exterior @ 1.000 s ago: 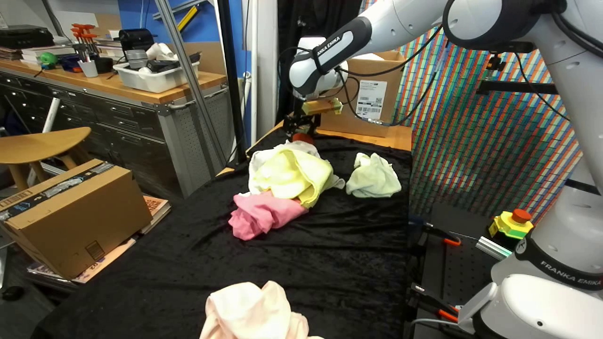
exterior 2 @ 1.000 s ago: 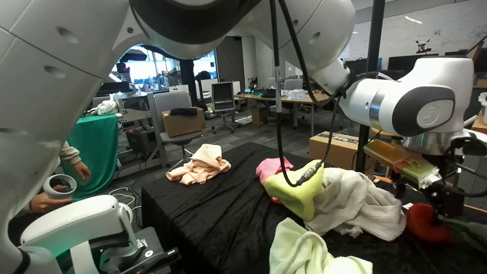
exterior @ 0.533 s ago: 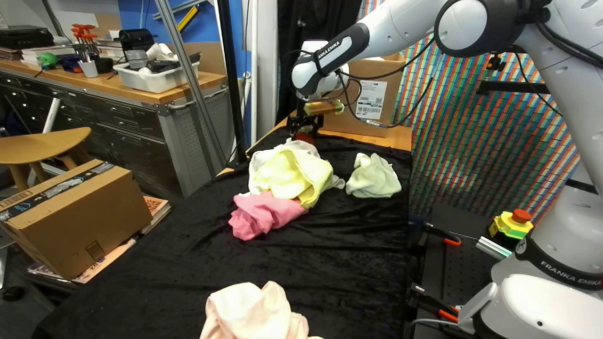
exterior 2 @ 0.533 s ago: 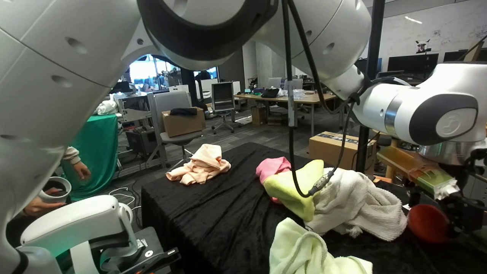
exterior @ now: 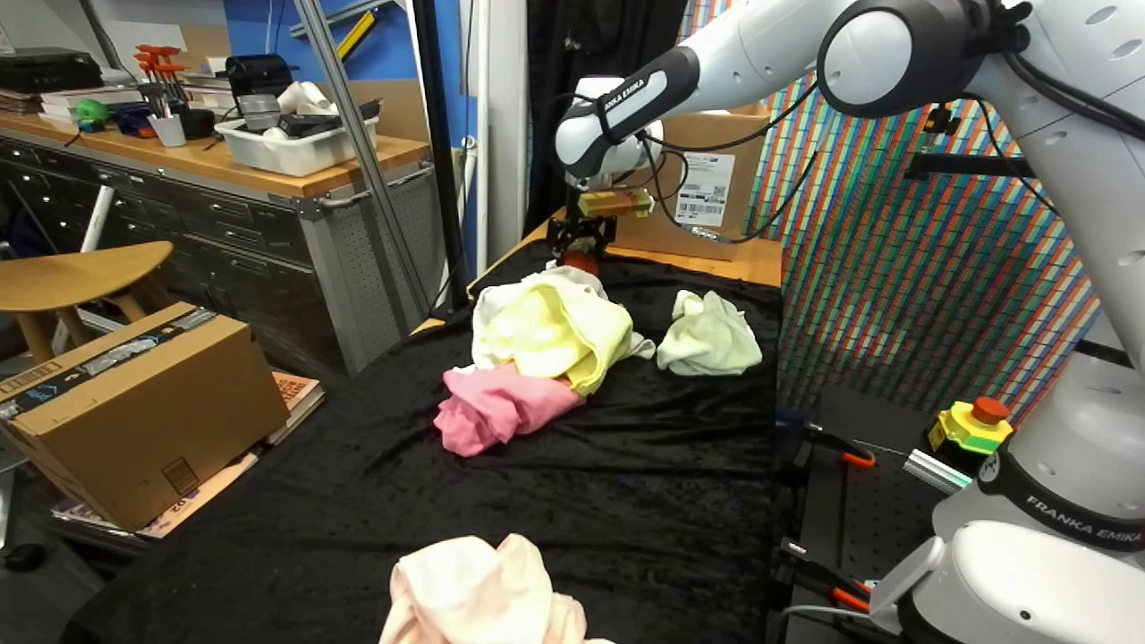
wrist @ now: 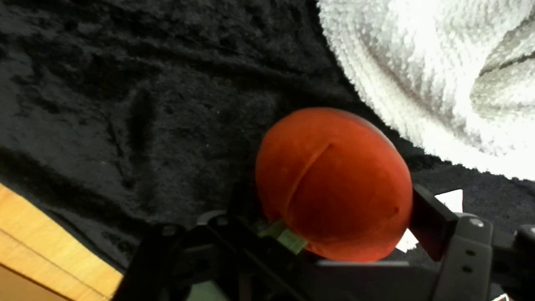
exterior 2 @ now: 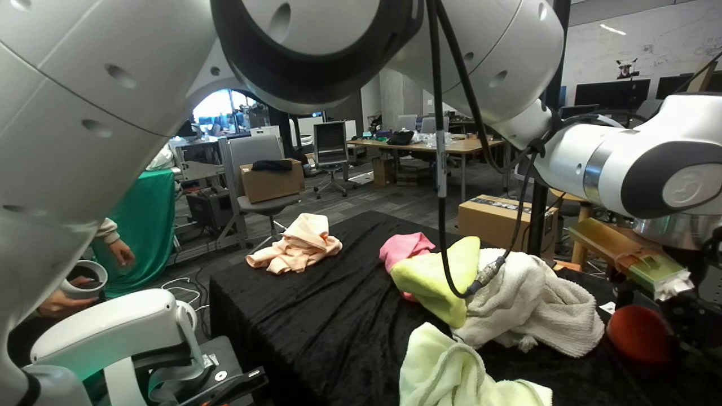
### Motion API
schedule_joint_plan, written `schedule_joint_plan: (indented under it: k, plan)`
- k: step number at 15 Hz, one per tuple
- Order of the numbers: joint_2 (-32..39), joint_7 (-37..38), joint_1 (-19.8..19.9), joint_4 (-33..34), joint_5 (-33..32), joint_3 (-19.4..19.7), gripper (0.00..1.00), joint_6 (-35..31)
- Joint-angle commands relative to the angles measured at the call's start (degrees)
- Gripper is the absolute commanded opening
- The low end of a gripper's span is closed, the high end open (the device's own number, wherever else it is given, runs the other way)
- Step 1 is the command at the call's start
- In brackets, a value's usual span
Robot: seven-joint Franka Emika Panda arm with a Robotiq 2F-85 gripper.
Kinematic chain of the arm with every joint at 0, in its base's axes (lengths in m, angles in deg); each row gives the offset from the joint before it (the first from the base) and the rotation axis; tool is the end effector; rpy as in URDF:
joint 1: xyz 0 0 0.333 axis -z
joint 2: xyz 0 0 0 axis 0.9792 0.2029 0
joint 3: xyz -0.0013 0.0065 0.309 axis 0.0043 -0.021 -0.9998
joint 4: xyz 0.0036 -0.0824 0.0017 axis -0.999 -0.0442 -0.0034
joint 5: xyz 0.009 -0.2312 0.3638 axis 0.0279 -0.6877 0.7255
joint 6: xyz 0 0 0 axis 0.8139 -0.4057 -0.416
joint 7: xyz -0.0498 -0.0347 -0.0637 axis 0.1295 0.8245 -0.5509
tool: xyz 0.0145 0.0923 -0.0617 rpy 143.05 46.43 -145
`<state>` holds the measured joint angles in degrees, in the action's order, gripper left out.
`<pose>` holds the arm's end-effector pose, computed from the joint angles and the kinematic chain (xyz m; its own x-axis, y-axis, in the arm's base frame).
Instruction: Heap up the things on the table into a pile
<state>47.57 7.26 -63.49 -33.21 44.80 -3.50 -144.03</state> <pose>0.7308 -0.2522 0.2135 0.8627 -0.5007 0.0710 -0.4988 -0.8656 -0.0437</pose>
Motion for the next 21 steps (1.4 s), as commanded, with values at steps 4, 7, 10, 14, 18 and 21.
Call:
schedule_joint_plan:
  k: [4,7,10,14,18,21]
  plan:
    - [0.95,0.06,-0.11,3.07,0.82,-0.12,0.39,3.16]
    - [0.2,-0.08,-0.53,2.74,0.51,-0.1,0.18,3.91]
    - [-0.95,-0.74,-0.75,2.0,0.53,-0.37,0.07,4.93]
    - [-3.62,-1.94,-1.33,-0.29,0.2,-0.57,0.11,5.67]
    - [-7.67,-2.59,-2.42,-4.29,-0.22,-0.41,0.11,4.29]
    - [-11.44,-1.72,-3.81,-8.67,-0.92,0.06,0.11,2.68]
